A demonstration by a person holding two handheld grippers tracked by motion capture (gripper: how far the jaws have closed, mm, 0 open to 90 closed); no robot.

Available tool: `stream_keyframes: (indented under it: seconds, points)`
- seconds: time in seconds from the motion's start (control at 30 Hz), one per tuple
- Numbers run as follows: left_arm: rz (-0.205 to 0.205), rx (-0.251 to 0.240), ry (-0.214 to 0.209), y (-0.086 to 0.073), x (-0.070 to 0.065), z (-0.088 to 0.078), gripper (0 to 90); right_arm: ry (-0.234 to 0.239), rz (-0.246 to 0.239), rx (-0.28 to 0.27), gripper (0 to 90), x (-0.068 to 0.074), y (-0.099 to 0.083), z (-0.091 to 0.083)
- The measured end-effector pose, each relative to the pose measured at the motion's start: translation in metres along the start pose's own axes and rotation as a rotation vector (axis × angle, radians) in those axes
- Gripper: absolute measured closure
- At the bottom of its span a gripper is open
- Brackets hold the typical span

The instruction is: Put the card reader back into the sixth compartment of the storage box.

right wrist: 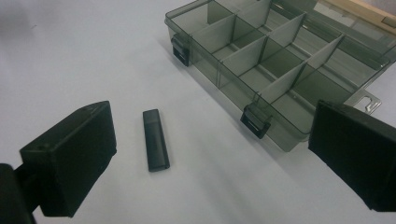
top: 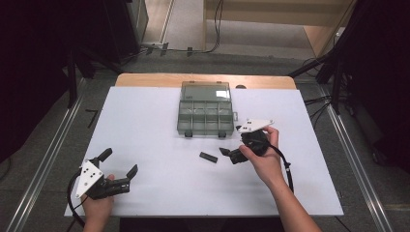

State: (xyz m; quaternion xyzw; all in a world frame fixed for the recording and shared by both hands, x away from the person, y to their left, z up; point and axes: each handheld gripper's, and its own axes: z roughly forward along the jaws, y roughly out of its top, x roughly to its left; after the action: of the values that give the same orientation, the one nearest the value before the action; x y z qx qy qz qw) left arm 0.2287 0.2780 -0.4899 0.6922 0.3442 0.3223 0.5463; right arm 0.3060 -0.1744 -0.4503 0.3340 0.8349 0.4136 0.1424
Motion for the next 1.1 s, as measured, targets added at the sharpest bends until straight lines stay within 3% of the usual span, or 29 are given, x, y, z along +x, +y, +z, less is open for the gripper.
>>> stream_keyframes:
  seconds: [0.53, 0.63, 1.1]
  points:
    - [0.001, 0.0, -0.001, 0.0, 0.0, 0.0, 0.0, 0.041, -0.026, 0.068, 0.0, 0.002, 0.0, 0.011]
    - [0.001, 0.001, 0.0, 0.0, 0.0, 0.0, 0.0, 0.022, -0.026, 0.072, 11.7, 0.003, 0.0, 0.012]
    - [-0.002, 0.0, -0.001, 0.0, 0.0, 0.0, 0.0, 0.06, -0.041, 0.14, 14.9, 0.006, 0.0, 0.024]
